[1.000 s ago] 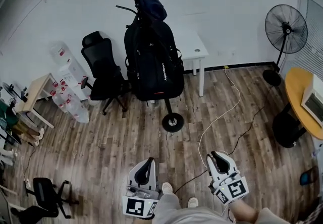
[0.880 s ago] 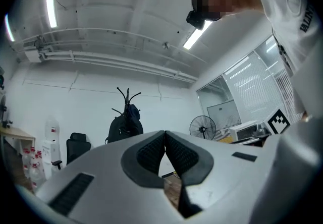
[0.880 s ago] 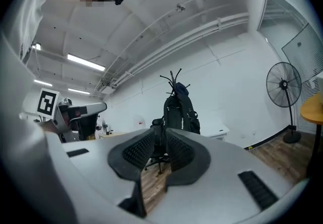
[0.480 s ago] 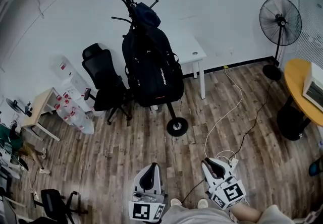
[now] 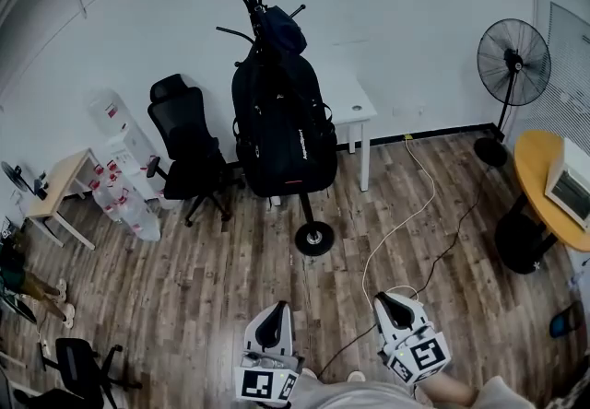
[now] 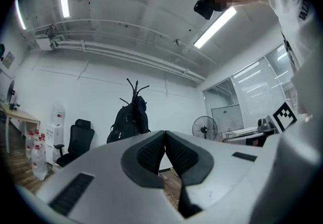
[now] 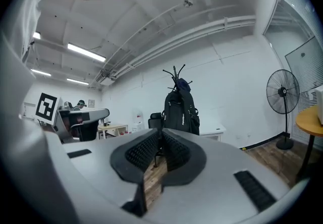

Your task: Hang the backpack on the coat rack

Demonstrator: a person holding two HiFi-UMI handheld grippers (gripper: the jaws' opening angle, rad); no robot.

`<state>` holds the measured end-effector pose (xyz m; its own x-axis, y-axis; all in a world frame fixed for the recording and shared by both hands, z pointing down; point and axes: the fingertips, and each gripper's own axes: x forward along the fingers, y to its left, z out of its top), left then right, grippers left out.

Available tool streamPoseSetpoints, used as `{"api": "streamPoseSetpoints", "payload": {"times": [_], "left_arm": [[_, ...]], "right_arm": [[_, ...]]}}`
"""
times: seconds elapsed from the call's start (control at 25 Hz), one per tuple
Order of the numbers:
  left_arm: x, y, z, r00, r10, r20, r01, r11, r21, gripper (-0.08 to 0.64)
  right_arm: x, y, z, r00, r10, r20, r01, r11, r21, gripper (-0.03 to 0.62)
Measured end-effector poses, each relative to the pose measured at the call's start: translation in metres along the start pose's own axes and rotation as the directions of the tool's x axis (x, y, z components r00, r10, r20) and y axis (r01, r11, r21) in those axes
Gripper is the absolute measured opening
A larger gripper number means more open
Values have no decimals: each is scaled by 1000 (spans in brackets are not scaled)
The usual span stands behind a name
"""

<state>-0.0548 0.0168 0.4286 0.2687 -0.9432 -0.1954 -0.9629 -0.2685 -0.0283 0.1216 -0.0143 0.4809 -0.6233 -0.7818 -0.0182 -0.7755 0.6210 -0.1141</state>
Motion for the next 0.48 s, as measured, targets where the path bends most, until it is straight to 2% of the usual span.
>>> {"api": "streamPoseSetpoints", "payload": {"times": [0.28, 0.48], "left_arm": [[5, 0, -10, 998, 28, -49, -29, 999, -16, 9], [4, -4, -10, 998, 30, -53, -31, 999, -10, 9]], "right_arm": [[-2, 0, 1, 1000, 16, -5, -16, 1000, -3, 28], [-5, -3, -3, 1000, 0, -24, -1, 999, -33, 15]]}}
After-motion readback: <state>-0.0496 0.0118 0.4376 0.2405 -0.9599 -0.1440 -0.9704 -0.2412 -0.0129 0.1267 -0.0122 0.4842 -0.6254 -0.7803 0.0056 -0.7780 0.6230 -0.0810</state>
